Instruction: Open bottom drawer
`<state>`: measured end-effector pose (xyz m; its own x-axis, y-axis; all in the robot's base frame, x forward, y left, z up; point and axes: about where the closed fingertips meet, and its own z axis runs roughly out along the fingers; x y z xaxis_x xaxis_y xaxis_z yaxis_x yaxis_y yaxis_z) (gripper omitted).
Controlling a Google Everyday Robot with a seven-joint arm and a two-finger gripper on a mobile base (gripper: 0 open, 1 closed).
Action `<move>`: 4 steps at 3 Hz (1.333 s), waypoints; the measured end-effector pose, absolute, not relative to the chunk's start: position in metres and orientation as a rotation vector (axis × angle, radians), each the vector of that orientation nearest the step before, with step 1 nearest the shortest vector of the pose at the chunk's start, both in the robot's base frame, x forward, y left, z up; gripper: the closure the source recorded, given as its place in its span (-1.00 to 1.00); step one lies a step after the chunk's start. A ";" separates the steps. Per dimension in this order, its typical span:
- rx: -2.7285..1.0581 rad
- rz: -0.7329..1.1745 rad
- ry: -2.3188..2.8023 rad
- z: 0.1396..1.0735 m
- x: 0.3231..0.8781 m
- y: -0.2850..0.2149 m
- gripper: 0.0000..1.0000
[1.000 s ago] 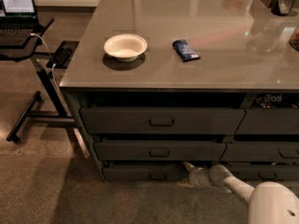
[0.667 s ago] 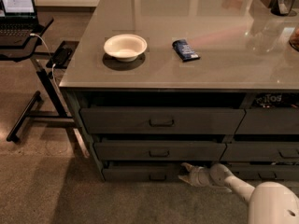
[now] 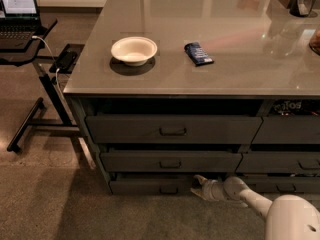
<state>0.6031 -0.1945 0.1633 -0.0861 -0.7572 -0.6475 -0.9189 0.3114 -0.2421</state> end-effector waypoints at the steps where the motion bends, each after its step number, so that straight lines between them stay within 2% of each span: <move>1: -1.488 0.295 1.882 0.170 0.604 -0.195 1.00; 4: -1.479 0.309 1.898 0.179 0.591 -0.199 1.00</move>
Offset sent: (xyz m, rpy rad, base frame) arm -0.1290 -0.0246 0.0092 0.0500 0.1253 -0.1056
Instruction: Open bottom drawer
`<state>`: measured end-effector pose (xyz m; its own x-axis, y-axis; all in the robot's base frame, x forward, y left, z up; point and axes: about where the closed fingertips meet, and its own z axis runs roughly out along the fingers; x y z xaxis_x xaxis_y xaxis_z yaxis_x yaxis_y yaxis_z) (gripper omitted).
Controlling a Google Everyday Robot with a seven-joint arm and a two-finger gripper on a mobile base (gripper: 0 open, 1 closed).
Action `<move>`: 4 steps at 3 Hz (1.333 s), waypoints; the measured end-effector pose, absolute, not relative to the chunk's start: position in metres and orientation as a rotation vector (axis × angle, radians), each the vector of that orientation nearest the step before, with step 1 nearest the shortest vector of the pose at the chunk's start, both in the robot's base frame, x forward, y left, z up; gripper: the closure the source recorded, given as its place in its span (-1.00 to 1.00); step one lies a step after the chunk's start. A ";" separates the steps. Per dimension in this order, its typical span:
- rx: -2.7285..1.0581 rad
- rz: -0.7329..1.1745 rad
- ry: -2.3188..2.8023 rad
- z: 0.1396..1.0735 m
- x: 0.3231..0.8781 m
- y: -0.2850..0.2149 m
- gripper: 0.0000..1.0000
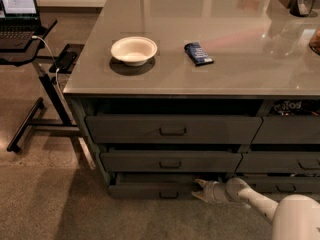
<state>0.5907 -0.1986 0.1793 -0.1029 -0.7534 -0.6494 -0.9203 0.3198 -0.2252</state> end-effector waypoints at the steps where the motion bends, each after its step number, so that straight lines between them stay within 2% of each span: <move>1: -1.488 0.327 1.902 0.182 0.579 -0.201 1.00; 2: -1.488 0.327 1.902 0.182 0.579 -0.201 0.65; 4: -1.488 0.328 1.903 0.181 0.579 -0.201 -0.28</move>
Offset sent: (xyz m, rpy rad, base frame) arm -0.0113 -0.0027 0.0022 0.0027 0.0148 0.0095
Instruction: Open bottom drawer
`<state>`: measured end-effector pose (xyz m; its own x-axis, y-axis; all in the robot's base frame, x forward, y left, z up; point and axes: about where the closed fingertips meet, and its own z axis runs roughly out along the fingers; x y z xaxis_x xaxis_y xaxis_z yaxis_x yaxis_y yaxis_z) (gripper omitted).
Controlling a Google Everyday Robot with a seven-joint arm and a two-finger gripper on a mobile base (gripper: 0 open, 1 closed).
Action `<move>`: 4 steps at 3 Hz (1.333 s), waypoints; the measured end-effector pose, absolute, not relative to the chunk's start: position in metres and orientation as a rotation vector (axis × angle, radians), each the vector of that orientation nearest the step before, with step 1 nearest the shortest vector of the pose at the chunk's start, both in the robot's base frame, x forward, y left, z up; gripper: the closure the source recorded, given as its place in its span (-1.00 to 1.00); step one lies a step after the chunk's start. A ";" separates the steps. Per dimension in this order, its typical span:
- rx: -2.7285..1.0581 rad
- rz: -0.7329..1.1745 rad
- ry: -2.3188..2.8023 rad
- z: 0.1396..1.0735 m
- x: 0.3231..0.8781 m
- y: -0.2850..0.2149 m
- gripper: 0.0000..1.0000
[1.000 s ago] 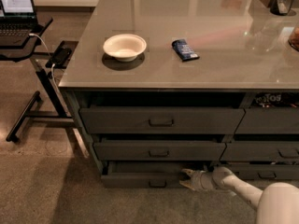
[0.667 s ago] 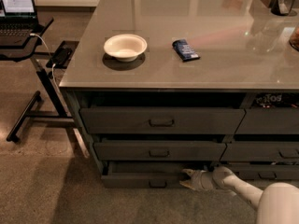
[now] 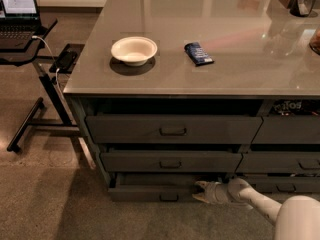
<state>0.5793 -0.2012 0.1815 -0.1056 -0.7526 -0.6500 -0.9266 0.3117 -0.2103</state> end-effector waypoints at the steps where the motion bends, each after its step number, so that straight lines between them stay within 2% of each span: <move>1: -1.483 0.338 1.913 0.178 0.578 -0.203 -0.75; 2: -1.471 0.363 1.948 0.165 0.574 -0.210 -0.68; 4: -1.467 0.347 1.976 0.167 0.566 -0.222 0.26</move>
Offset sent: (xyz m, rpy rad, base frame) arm -0.0422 -0.0711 -0.1504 0.0309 0.3417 -0.1351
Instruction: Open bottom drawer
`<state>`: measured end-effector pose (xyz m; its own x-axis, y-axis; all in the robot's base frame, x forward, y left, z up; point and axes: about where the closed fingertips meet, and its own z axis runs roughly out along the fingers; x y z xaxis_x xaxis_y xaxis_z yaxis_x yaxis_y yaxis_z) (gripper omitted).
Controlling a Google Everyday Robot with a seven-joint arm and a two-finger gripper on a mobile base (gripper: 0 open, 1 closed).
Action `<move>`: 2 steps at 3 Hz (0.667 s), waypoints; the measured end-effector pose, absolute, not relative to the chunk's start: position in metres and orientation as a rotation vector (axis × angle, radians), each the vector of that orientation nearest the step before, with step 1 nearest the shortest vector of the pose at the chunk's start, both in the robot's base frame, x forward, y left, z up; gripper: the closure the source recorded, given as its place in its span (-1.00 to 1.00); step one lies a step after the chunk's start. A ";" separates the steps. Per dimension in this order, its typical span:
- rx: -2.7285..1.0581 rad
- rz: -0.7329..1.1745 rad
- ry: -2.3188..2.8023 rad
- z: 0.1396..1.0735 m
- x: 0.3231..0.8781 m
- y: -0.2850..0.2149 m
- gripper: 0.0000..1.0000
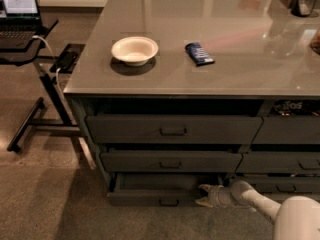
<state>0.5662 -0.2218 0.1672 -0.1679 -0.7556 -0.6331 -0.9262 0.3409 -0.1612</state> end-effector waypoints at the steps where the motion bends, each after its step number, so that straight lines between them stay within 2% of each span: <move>1: -1.466 0.347 1.976 0.171 0.566 -0.222 0.73; 2: -1.465 0.297 1.975 0.181 0.567 -0.235 1.00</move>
Offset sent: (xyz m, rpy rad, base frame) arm -0.2832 -0.0784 -0.0300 -0.0609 0.1089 -0.1875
